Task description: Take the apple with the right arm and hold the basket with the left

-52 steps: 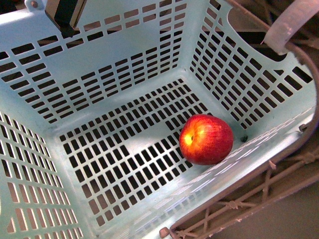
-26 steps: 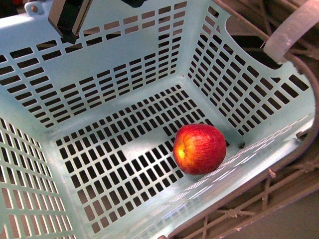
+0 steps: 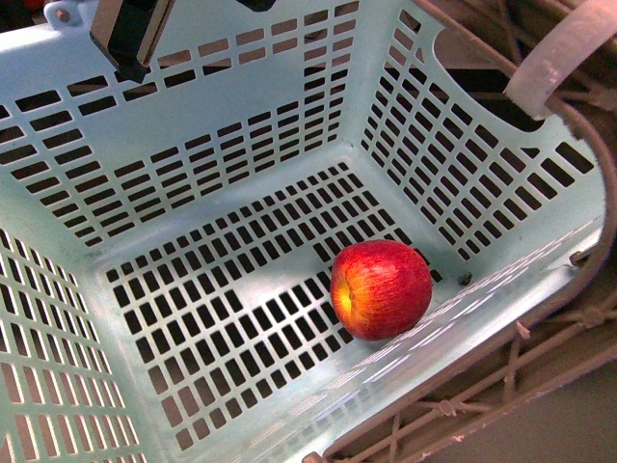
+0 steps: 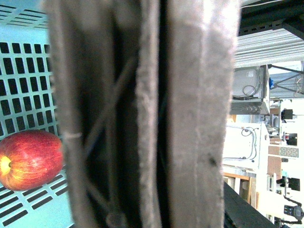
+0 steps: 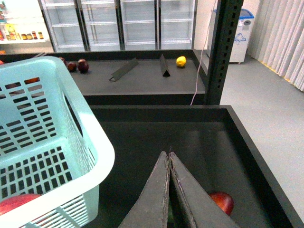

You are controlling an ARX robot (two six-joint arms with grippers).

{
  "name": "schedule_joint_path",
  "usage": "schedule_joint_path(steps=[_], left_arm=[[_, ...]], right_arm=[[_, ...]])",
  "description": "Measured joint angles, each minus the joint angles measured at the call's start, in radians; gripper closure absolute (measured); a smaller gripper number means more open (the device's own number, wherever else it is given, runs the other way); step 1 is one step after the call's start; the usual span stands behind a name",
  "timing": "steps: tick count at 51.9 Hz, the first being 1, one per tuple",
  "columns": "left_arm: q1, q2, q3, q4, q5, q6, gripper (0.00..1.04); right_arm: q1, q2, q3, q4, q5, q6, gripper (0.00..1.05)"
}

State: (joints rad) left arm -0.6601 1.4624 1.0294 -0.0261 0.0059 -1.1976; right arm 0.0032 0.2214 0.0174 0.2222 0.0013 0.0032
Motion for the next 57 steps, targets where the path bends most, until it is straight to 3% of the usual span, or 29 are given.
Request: schedule_joint_path(steps=[10,16,26,30,43,52,57], left_arm=[[0.000,0.000,0.000,0.000,0.001,0.000,0.78],[0.000,0.000,0.000,0.000,0.001,0.000,0.78],[0.000,0.000,0.000,0.000,0.001,-0.001,0.78],[0.000,0.000,0.000,0.000,-0.001,0.001,0.78],[0.000,0.000,0.000,0.000,0.000,0.000,0.78],[0.000,0.000,0.000,0.000,0.000,0.000,0.78],[0.000,0.000,0.000,0.000,0.000,0.000,0.78]], right_arm=[[0.000,-0.049,0.000,-0.050,0.000,0.000,1.03],[0.000,-0.179,0.000,-0.207,0.000,0.000,1.03],[0.000,-0.214,0.000,-0.221,0.001,0.000,1.03],[0.000,-0.215,0.000,-0.221,0.000,0.000,0.87],[0.000,-0.215,0.000,-0.221,0.001,0.000,0.52],[0.000,-0.215,0.000,-0.221,0.001,0.000,0.19],[0.000,-0.215,0.000,-0.221,0.000,0.000,0.07]])
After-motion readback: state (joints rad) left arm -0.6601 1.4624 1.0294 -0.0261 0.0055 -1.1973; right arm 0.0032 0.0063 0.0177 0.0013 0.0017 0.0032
